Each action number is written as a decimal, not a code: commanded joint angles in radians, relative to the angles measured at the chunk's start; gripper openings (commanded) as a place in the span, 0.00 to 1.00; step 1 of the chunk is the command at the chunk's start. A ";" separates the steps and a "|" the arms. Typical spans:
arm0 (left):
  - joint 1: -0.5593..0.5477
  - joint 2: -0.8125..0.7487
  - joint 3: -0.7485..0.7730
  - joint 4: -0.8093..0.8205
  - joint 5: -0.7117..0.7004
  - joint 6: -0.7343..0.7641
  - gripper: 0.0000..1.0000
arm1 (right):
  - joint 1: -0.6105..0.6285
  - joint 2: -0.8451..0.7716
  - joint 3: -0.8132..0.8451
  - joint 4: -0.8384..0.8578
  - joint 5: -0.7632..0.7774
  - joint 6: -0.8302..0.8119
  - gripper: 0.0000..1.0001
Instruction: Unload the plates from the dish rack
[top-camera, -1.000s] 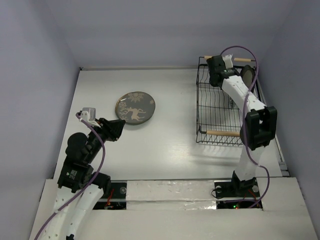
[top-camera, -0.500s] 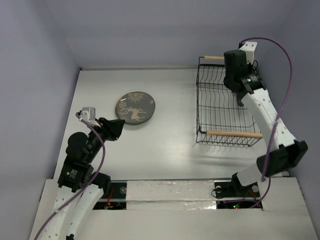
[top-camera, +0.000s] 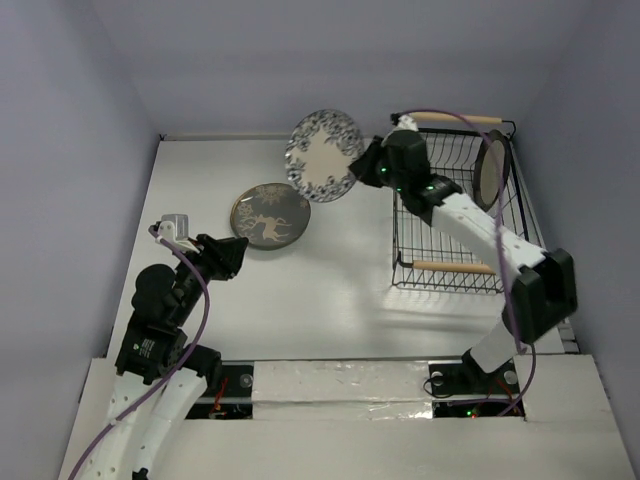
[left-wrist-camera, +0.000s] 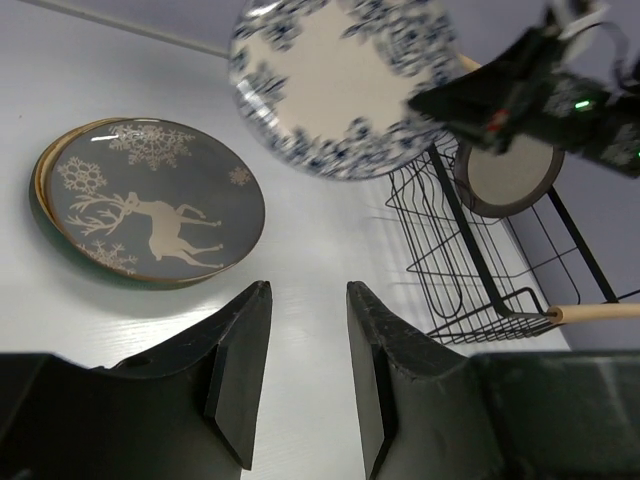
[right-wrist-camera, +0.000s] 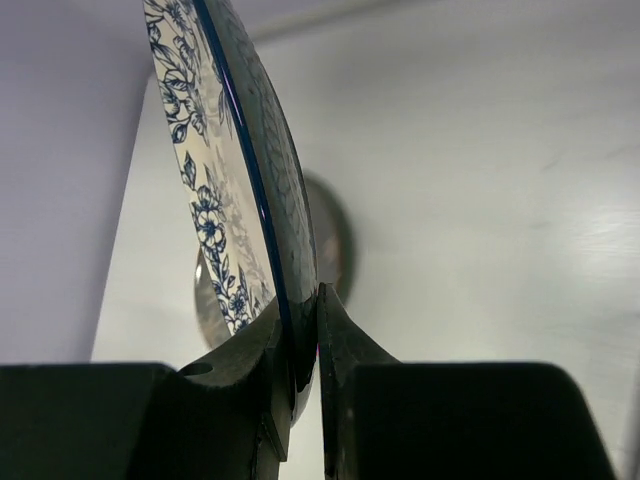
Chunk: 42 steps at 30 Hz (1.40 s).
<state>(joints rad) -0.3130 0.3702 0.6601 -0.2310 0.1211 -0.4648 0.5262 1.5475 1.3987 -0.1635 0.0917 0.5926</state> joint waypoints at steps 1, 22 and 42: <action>-0.005 0.001 -0.005 0.024 -0.023 -0.008 0.33 | 0.053 0.087 0.062 0.327 -0.194 0.190 0.00; -0.005 0.016 -0.005 0.022 -0.023 -0.012 0.37 | 0.172 0.424 0.025 0.558 -0.245 0.415 0.07; -0.005 -0.001 -0.007 0.025 -0.017 -0.012 0.38 | 0.190 0.482 0.095 0.366 -0.291 0.287 0.37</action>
<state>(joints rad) -0.3130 0.3782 0.6601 -0.2371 0.0971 -0.4759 0.6956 2.0411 1.4311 0.1493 -0.1684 0.9257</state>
